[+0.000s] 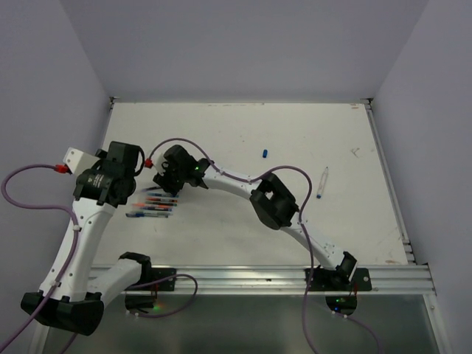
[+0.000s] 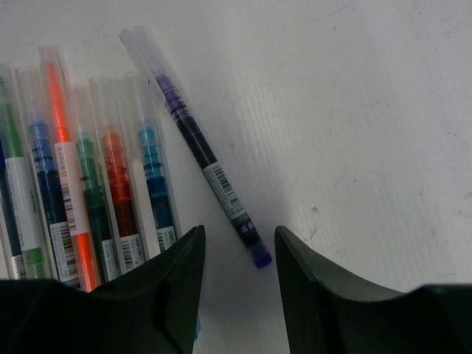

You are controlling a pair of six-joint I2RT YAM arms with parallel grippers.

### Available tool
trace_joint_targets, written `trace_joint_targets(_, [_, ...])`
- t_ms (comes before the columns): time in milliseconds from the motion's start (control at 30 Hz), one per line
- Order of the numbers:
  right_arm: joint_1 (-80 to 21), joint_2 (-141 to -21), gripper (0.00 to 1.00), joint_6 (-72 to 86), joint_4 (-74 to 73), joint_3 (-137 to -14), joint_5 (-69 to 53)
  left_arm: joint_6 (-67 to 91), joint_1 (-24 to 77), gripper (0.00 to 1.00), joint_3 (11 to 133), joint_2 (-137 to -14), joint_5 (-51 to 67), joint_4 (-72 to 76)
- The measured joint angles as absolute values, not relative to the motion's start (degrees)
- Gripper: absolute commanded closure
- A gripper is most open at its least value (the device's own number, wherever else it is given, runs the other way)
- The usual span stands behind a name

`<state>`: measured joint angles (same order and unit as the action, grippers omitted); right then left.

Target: Open the pen caps

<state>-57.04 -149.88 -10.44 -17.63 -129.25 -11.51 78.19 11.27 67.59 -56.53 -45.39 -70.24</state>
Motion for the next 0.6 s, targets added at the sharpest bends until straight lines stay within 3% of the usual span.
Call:
trace_joint_targets(100, [-57.5,-150.1,0.61,-11.4,-19.0,-130.0,-11.1,78.2,11.3,0.26,67.6,-56.4,-45.4,-70.0])
trace_joint_targets(233, [-58.1,-151.0,0.80,-12.9,-19.8,-131.7,-10.2,77.8,11.3,0.26,67.6,-56.3,-45.3,-69.8])
trace_joint_targets(300, [-58.5,-151.1,0.82,-13.7,-19.9,-131.9,-9.7,77.3,11.3,0.26,67.6,-56.2,-45.3,-69.6])
trace_joint_targets(400, [-58.9,-151.1,0.92,-15.0,-20.0,-132.0,-8.9,76.9,11.3,0.26,67.6,-56.0,-45.3,-69.4])
trace_joint_targets(433, [-59.0,-151.1,0.98,-15.4,-20.0,-132.0,-8.5,76.8,11.3,0.26,67.6,-55.8,-45.3,-69.3])
trace_joint_targets(600, [-59.2,-151.1,1.00,-16.9,-19.7,-131.8,-7.7,76.6,11.3,0.26,67.6,-55.0,-45.2,-68.5])
